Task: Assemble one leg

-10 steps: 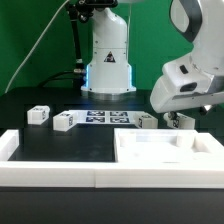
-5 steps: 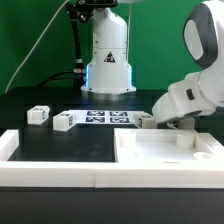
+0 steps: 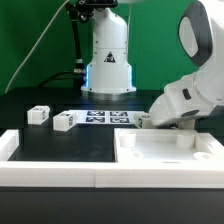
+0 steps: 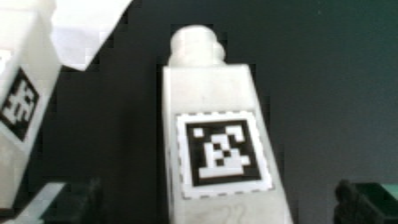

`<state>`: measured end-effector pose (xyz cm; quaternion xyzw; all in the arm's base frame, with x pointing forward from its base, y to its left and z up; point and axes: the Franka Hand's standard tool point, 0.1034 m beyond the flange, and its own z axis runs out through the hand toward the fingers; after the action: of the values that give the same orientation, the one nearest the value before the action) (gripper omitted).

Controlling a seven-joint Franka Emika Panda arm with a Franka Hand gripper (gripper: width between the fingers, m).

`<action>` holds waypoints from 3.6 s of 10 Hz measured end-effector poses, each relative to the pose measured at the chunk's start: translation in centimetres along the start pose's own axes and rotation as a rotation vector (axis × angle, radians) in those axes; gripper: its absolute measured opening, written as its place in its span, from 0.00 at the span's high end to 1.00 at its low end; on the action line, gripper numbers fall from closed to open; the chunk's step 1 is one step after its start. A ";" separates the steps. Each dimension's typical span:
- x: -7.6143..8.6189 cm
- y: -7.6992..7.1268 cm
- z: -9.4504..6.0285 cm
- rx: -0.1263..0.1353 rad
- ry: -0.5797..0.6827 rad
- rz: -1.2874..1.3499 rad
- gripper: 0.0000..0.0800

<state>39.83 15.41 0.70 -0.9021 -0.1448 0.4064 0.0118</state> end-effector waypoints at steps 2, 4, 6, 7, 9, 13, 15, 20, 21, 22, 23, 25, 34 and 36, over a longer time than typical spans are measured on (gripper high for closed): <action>0.1 -0.1 0.2 0.001 0.007 -0.002 0.32; 0.1 -0.1 0.2 0.001 0.006 -0.002 0.53; 0.1 -0.1 0.2 0.001 0.006 -0.002 0.64; 0.1 -0.1 0.2 0.001 0.006 -0.002 0.64; 0.1 -0.1 0.2 0.001 0.006 -0.002 0.64; -4.8 -0.4 -4.2 0.041 -0.107 0.007 0.64; -7.1 0.0 -7.4 0.053 -0.135 0.007 0.64; -5.5 0.7 -8.1 0.017 0.207 0.032 0.63; -4.9 1.4 -8.2 0.014 0.254 -0.008 0.63; -3.9 2.3 -9.3 0.010 0.342 -0.015 0.63; -3.9 3.1 -11.1 -0.014 0.488 -0.016 0.63; -4.2 3.7 -12.2 -0.042 0.637 -0.003 0.63; -3.9 5.3 -13.5 -0.147 1.227 -0.005 0.63; -3.8 5.3 -13.6 -0.147 1.227 -0.006 0.63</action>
Offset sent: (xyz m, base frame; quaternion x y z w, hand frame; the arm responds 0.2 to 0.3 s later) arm 0.0000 0.0000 0.0000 0.0000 0.0000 0.0000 1.0000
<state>48.86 10.60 11.83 -0.9694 -0.1419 -0.1978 0.0321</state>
